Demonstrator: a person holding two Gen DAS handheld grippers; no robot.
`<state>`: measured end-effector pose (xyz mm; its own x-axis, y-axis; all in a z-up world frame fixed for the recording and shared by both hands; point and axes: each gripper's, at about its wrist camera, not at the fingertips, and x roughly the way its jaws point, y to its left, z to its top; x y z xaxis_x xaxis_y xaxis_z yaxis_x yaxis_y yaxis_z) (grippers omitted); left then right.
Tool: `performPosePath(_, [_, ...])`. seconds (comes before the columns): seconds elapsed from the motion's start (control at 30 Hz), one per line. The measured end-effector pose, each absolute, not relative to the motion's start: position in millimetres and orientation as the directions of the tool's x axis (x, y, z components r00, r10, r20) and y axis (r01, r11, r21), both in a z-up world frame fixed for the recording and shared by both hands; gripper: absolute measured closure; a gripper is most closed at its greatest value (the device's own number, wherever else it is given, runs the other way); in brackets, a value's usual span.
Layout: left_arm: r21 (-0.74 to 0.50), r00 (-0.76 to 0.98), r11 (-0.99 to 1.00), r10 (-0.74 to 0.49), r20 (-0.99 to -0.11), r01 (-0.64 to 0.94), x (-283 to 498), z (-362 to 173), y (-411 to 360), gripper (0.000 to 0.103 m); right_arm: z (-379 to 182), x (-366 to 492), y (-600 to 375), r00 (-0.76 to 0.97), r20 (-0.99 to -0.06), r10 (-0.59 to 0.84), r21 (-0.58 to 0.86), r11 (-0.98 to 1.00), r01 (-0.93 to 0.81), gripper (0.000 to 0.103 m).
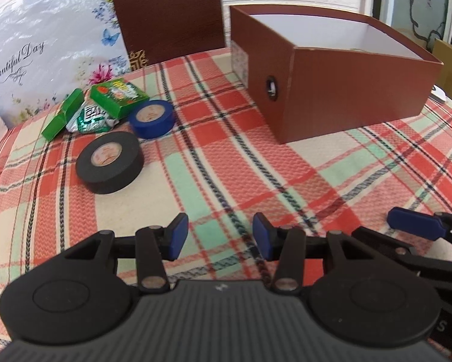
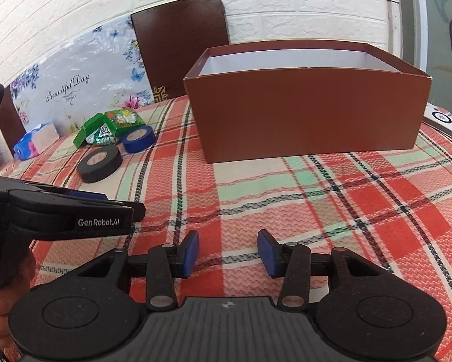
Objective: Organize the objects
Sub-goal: 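Move the right gripper over the table toward the black tape roll, then grasp the black tape roll with the right gripper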
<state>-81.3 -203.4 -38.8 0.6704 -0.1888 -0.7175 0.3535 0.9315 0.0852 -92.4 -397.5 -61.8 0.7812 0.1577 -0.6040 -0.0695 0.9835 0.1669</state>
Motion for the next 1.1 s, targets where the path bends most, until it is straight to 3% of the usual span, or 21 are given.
performPosePath(0.93, [0.042,0.737,0.990,-0.071,-0.672,0.134,-50.3,-52.4,-79.1,0.048,-65.3,-61.1,-283.0,0.734,-0.608,0.302,0.029,0.933,-0.360,0.051])
performPosePath(1.1, [0.037,0.766,0.999,0.053,-0.641,-0.038,-30.4,-59.2,-21.1,0.034,-66.6,-36.1,-257.9,0.737,-0.590,0.330,-0.001,0.913,-0.409,0.045])
